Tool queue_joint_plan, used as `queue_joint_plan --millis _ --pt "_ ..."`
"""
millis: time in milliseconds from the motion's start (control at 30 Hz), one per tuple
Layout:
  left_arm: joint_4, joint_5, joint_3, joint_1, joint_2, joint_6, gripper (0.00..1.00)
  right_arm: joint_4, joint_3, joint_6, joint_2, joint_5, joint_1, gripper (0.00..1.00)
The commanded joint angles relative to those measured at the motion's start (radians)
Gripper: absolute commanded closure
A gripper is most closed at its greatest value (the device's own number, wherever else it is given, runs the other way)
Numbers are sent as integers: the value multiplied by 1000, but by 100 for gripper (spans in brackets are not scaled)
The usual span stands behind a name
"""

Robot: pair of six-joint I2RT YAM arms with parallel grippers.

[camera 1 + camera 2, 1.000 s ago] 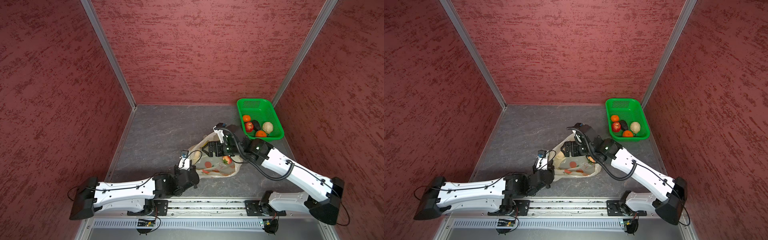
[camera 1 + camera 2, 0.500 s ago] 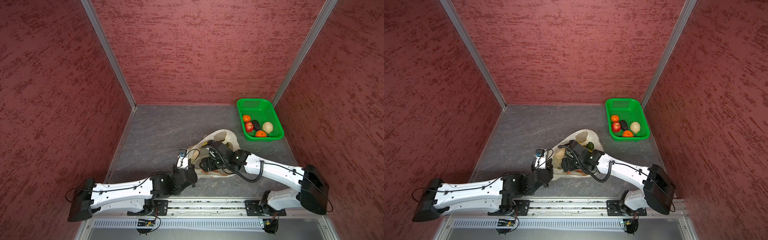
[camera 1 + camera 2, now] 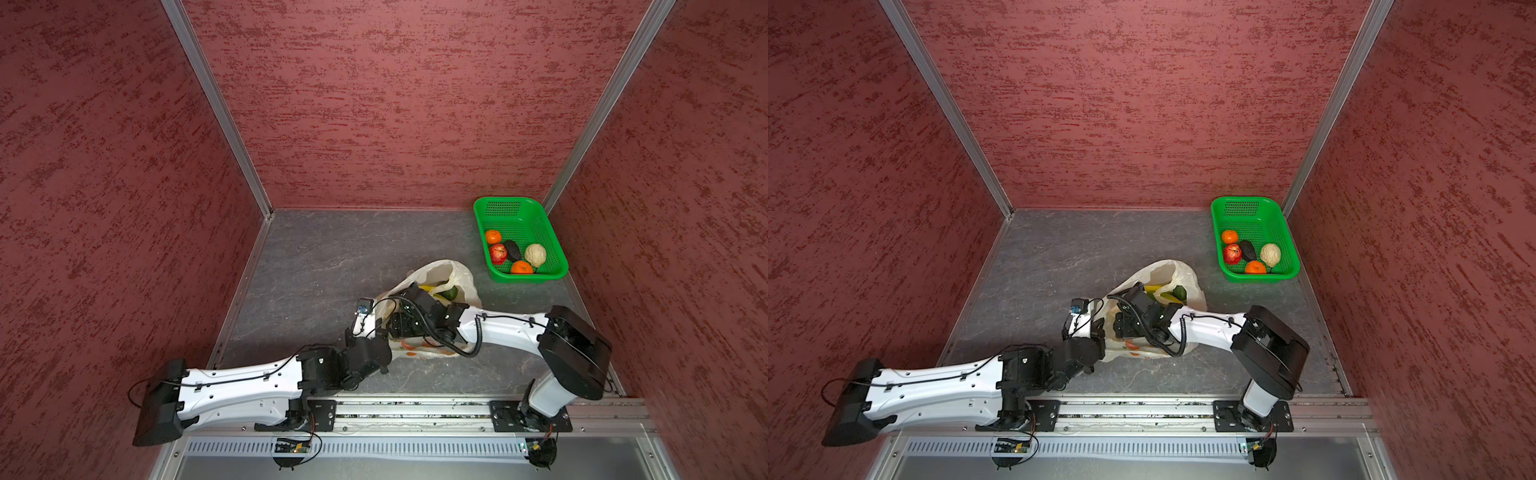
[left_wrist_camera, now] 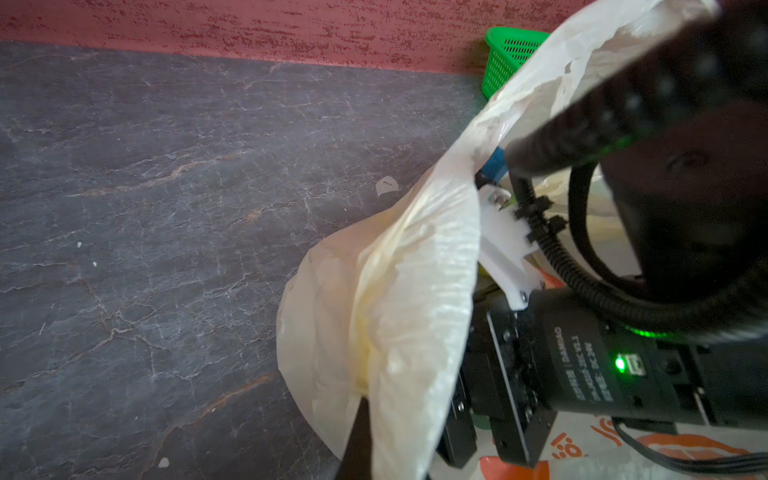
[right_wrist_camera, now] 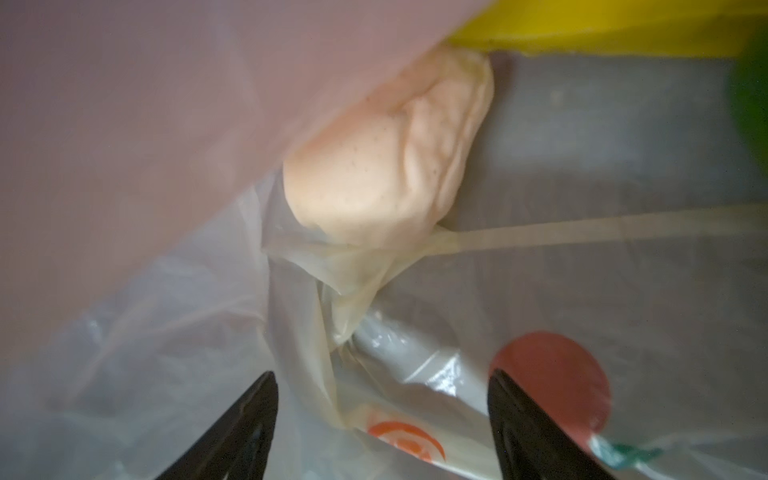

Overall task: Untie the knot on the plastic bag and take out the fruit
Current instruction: 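Move the right gripper back into the bag toward the pale pear, then grasp the pale pear with the right gripper and lift it from the bag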

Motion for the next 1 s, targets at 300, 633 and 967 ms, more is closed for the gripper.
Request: queue_joint_plan --millis 300,633,967 --pt "-10 63 -43 6 -47 1 100 236 48 215 120 174 -28 9" --pt "-16 109 -60 17 -68 11 100 335 51 271 182 232 -47 7" --pt "-21 142 -77 24 -69 12 100 391 81 288 256 212 -57 9"
